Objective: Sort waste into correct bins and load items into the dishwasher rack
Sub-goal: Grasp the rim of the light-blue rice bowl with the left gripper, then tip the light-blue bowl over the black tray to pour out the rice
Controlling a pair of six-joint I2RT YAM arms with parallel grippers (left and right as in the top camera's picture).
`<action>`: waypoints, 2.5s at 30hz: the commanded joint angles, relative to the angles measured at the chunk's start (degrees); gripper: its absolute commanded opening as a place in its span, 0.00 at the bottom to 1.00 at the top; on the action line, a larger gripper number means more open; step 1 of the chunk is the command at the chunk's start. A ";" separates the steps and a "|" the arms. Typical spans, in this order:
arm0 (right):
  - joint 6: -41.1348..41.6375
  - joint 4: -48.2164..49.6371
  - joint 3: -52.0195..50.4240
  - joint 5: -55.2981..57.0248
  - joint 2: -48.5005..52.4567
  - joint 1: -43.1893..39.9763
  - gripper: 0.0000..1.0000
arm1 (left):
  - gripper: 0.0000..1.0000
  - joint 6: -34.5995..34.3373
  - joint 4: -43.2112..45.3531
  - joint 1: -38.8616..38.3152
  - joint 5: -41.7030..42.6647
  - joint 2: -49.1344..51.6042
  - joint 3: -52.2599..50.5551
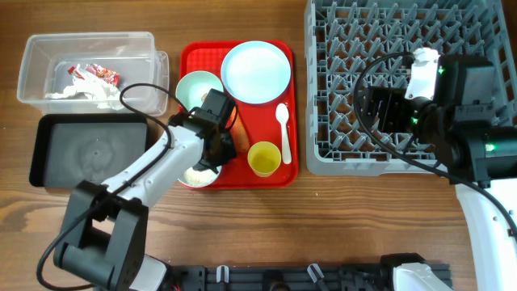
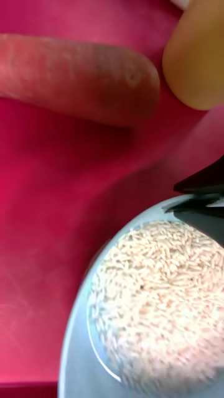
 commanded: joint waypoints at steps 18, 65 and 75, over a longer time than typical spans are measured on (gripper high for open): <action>0.44 -0.26 0.59 -0.46 0.74 -0.13 1.00 | 0.04 3.08 -18.56 3.32 8.63 -2.36 21.46; 0.04 -1.36 0.59 -0.44 0.74 -0.13 1.00 | 0.04 44.65 -25.62 77.92 81.46 15.17 24.06; 0.04 -1.42 0.59 -0.44 0.74 -0.13 1.00 | 0.04 44.33 -30.86 80.98 84.91 15.17 24.06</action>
